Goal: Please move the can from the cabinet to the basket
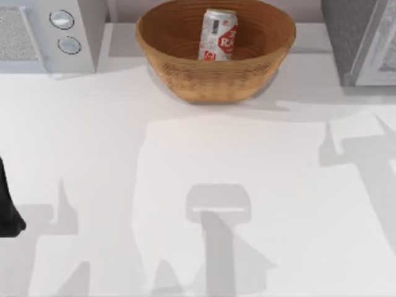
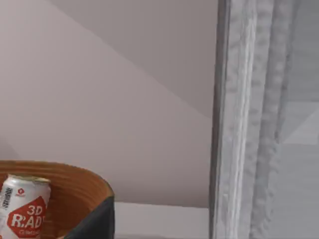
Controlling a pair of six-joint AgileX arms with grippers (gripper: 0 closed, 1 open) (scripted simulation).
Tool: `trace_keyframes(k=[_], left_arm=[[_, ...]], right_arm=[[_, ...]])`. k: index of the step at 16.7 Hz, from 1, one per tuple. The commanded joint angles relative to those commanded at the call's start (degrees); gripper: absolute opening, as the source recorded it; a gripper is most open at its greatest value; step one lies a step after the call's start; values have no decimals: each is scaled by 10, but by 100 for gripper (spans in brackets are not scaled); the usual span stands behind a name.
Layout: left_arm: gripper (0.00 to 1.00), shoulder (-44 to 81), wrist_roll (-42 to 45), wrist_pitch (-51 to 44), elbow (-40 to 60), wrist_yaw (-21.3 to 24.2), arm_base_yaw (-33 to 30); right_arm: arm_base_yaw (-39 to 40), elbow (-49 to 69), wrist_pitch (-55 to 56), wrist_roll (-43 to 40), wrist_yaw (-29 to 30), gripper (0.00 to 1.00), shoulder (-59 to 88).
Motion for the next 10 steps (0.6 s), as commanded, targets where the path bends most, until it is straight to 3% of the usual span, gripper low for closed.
trace_keyframes(k=[5,10], left_arm=[[100,0,0,0,0,0,0],[100,0,0,0,0,0,0]], right_arm=[[-76,-193,-79,-7,-47,100,-276],[-120,-289,-128,-12,-61,100,-418]])
